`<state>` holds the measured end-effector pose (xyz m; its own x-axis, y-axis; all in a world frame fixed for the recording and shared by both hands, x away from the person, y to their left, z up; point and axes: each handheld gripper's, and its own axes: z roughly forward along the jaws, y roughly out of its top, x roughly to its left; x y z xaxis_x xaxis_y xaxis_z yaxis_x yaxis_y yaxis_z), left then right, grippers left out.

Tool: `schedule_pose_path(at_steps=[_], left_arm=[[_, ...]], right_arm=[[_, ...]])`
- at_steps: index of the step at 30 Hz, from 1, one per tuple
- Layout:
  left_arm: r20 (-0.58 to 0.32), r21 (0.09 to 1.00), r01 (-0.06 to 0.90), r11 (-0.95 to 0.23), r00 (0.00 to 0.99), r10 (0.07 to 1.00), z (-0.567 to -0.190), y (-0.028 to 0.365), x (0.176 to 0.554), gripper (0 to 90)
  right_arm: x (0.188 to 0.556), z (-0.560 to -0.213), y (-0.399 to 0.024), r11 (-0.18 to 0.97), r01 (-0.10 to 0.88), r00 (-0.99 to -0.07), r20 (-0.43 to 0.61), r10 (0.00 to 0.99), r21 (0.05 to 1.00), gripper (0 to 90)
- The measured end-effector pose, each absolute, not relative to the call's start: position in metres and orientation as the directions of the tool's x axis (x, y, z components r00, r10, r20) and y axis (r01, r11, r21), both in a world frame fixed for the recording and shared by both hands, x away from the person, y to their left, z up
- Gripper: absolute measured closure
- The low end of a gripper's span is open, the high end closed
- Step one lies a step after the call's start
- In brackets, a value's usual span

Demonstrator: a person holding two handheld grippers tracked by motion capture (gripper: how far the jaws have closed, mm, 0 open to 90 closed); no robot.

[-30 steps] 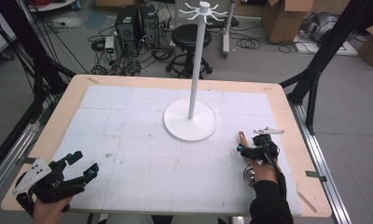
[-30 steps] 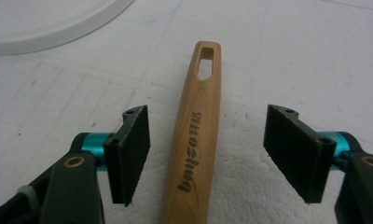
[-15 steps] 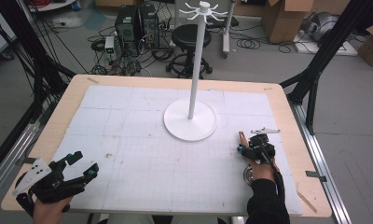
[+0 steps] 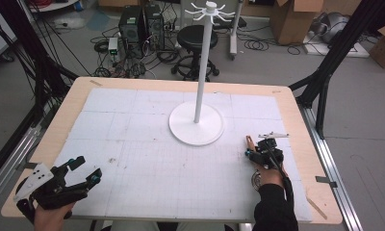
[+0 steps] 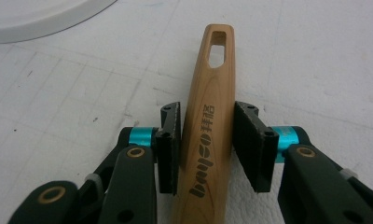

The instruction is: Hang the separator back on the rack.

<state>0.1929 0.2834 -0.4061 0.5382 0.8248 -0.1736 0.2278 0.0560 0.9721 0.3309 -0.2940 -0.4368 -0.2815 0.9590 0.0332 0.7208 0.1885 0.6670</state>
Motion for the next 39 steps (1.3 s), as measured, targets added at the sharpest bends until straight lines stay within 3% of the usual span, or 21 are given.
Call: schedule_pose_path(at_steps=[18,39], left_arm=[[-0.172,0.972,0.228,0.054,0.539,0.824,-0.406,0.283,0.193,20.5],[-0.164,0.973,0.227,0.044,0.543,0.823,-0.406,0.28,0.192,20.6]], right_arm=[[0.321,-0.427,-0.299,0.19,0.693,-0.311,0.051,0.949,0.695,66.5],[0.276,-0.387,-0.305,0.094,0.511,-0.43,0.159,0.889,0.854,67.1]])
